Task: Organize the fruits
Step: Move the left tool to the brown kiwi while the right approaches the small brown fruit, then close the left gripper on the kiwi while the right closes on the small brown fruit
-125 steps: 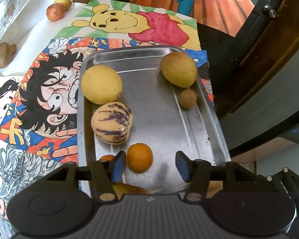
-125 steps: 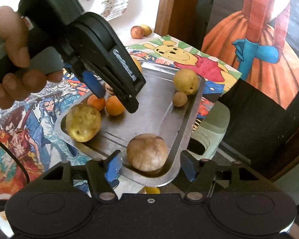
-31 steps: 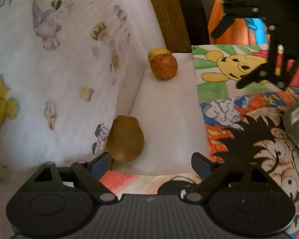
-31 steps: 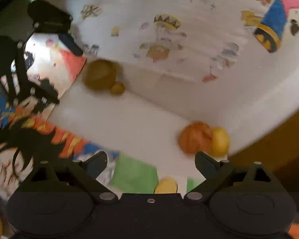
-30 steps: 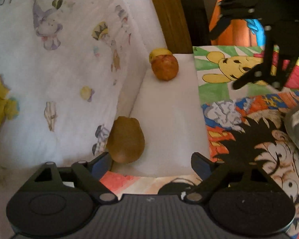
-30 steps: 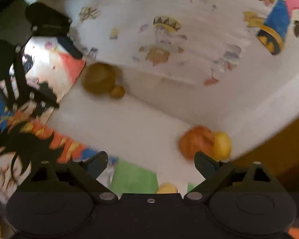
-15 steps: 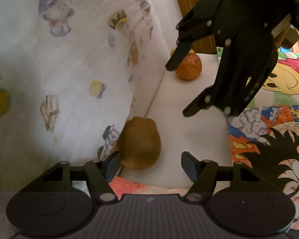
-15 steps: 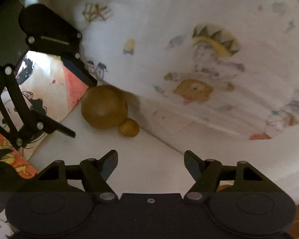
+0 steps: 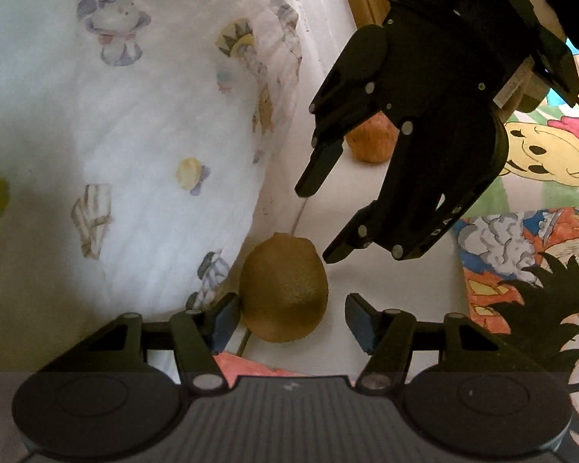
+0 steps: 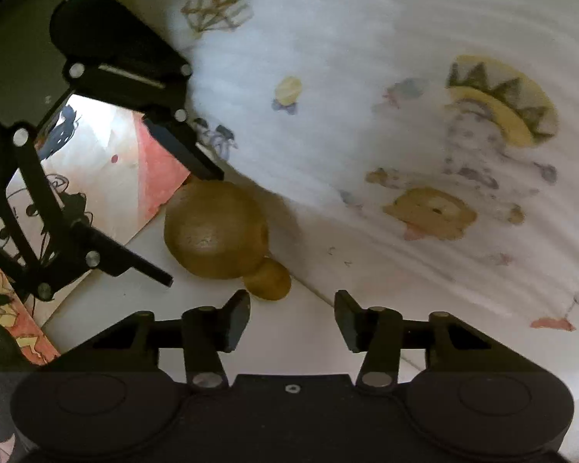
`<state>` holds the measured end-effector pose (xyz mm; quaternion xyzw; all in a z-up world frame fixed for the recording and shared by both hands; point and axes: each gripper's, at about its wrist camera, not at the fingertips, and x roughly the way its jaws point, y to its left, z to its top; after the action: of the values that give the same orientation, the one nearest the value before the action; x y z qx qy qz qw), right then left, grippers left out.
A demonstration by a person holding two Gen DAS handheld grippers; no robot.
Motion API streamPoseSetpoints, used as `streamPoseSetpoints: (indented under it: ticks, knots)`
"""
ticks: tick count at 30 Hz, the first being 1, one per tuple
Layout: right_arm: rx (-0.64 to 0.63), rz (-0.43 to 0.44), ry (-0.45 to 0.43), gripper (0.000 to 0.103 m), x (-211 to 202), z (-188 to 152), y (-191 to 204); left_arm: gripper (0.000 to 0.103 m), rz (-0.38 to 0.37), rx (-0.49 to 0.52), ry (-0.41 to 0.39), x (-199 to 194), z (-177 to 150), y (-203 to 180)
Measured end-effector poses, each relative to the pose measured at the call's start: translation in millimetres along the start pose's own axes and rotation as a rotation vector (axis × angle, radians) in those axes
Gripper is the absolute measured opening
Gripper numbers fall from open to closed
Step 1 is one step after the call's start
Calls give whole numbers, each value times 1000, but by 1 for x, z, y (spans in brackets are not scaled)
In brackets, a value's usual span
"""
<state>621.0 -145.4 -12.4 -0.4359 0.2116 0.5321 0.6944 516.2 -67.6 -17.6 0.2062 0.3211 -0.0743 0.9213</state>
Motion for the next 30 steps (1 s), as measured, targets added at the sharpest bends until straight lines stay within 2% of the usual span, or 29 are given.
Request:
streamPoseSetpoints:
  ticks: [7, 11, 22, 30]
  knots:
    - [-46, 34, -9, 39, 6, 5, 3, 58, 18, 15, -1, 5, -1, -2]
    - [-68, 54, -8, 28, 7, 7, 7, 57, 15, 9, 0, 6, -1, 0]
    - [-47, 45, -2, 28, 3, 0, 10, 54, 11, 14, -10, -1, -9, 8]
    - [46, 49, 28, 28, -23, -23, 28, 54, -13, -4, -11, -5, -12, 14]
